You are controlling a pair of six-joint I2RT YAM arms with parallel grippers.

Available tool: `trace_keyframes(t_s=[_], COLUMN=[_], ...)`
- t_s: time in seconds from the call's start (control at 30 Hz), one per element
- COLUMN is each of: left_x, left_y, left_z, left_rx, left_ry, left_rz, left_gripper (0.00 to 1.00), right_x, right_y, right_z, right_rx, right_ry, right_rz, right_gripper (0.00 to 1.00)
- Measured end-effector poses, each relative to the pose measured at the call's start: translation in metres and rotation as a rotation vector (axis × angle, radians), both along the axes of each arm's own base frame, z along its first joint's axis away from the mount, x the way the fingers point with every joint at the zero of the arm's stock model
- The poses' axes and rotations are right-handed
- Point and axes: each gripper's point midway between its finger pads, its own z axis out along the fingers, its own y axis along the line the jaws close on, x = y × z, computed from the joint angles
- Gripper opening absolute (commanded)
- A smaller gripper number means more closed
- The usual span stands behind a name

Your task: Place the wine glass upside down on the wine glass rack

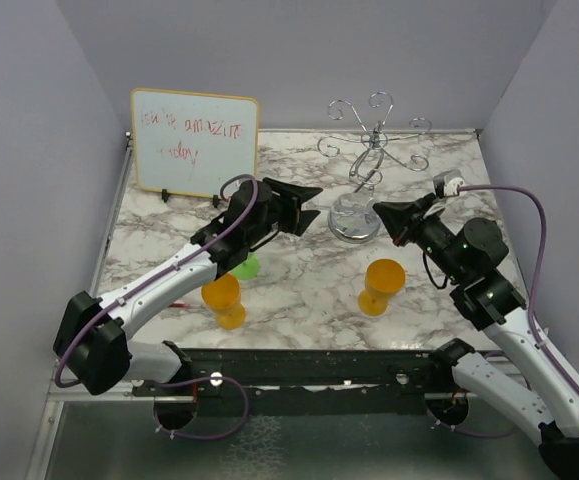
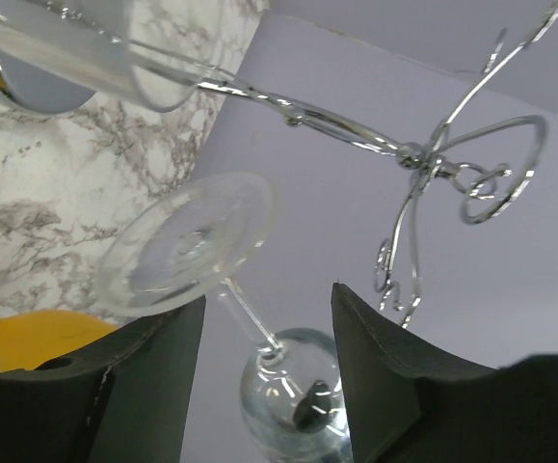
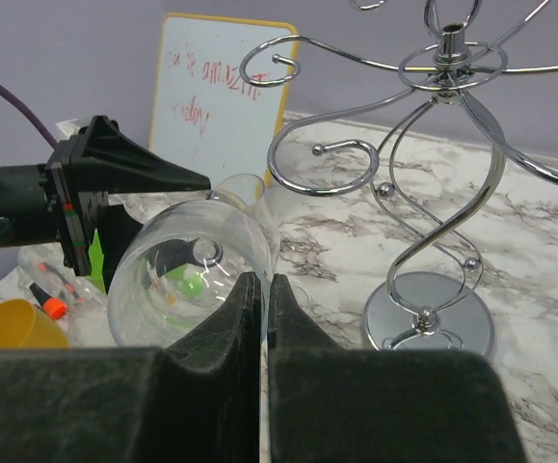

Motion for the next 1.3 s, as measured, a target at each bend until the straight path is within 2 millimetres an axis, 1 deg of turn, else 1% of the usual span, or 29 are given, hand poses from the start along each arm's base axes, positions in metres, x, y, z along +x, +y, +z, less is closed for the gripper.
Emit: trace_keyframes(t_s=[0.1, 0.17, 0.27, 0.33, 0.47, 0.63, 0.7, 0.73, 0.77, 0.8, 0.87, 0.9, 0.93, 1.03, 1.1, 1.13, 1.17, 1.27, 1.3], left_x=[0.007, 0.01, 0.014, 0.017, 0.017, 0.016, 0.015, 0.015, 0.015, 0.016, 0.019, 0.022, 0.023, 0.024, 0.023, 0.023, 0.023, 0.019, 0.017], left_y=[0.001, 0.0, -0.002, -0.004, 0.0, 0.002, 0.002, 0.003, 0.003, 0.003, 0.003, 0.005, 0.005, 0.006, 0.008, 0.01, 0.012, 0.022, 0.026], left_z=[0.014, 0.015, 0.01, 0.004, -0.011, -0.023, -0.026, -0.028, -0.028, -0.027, -0.022, -0.019, -0.018, -0.017, -0.018, -0.019, -0.02, -0.02, -0.019], left_rx=[-0.012, -0.011, 0.001, 0.014, 0.031, 0.042, 0.045, 0.045, 0.04, 0.032, 0.003, -0.002, -0.003, -0.002, 0.013, 0.027, 0.041, 0.078, 0.094], left_ry=[-0.027, -0.03, -0.017, -0.003, 0.074, 0.129, 0.144, 0.151, 0.157, 0.161, 0.164, 0.159, 0.156, 0.15, 0.142, 0.138, 0.131, 0.102, 0.086], left_rz=[0.027, 0.036, 0.041, 0.045, 0.077, 0.1, 0.103, 0.106, 0.109, 0.114, 0.133, 0.143, 0.146, 0.152, 0.156, 0.16, 0.165, 0.175, 0.178], left_gripper=[0.57, 0.56, 0.53, 0.47, 0.42, 0.26, 0.17, 0.12, 0.04, 0.0, 0.0, 0.0, 0.0, 0.0, 0.0, 0.0, 0.0, 0.0, 0.0], right_x=[0.002, 0.004, 0.003, 0.003, 0.001, 0.0, 0.0, 0.0, -0.001, -0.001, -0.002, -0.003, -0.003, -0.004, -0.005, -0.006, -0.008, -0.014, -0.016], right_y=[0.002, 0.005, 0.01, 0.012, 0.017, 0.02, 0.021, 0.021, 0.021, 0.021, 0.023, 0.023, 0.024, 0.024, 0.025, 0.024, 0.024, 0.019, 0.017], right_z=[0.001, 0.004, 0.004, 0.003, 0.001, 0.0, 0.0, 0.0, 0.0, 0.0, -0.002, -0.003, -0.003, -0.003, -0.003, -0.002, -0.002, 0.005, 0.009], right_rx=[-0.009, -0.011, -0.019, -0.026, -0.039, -0.043, -0.042, -0.042, -0.042, -0.042, -0.045, -0.046, -0.046, -0.037, -0.024, -0.018, -0.014, 0.003, 0.009], right_ry=[-0.015, -0.031, -0.041, -0.045, -0.046, -0.045, -0.046, -0.045, -0.044, -0.042, -0.035, -0.034, -0.034, -0.027, -0.014, -0.011, -0.003, -0.001, -0.002], right_rz=[0.004, 0.009, 0.019, 0.026, 0.038, 0.049, 0.05, 0.051, 0.052, 0.054, 0.064, 0.067, 0.068, 0.071, 0.074, 0.076, 0.076, 0.068, 0.065], right_gripper=[0.01, 0.01, 0.01, 0.01, 0.01, 0.01, 0.01, 0.01, 0.01, 0.01, 0.01, 0.03, 0.09, 0.35, 0.48, 0.53, 0.56, 0.66, 0.67])
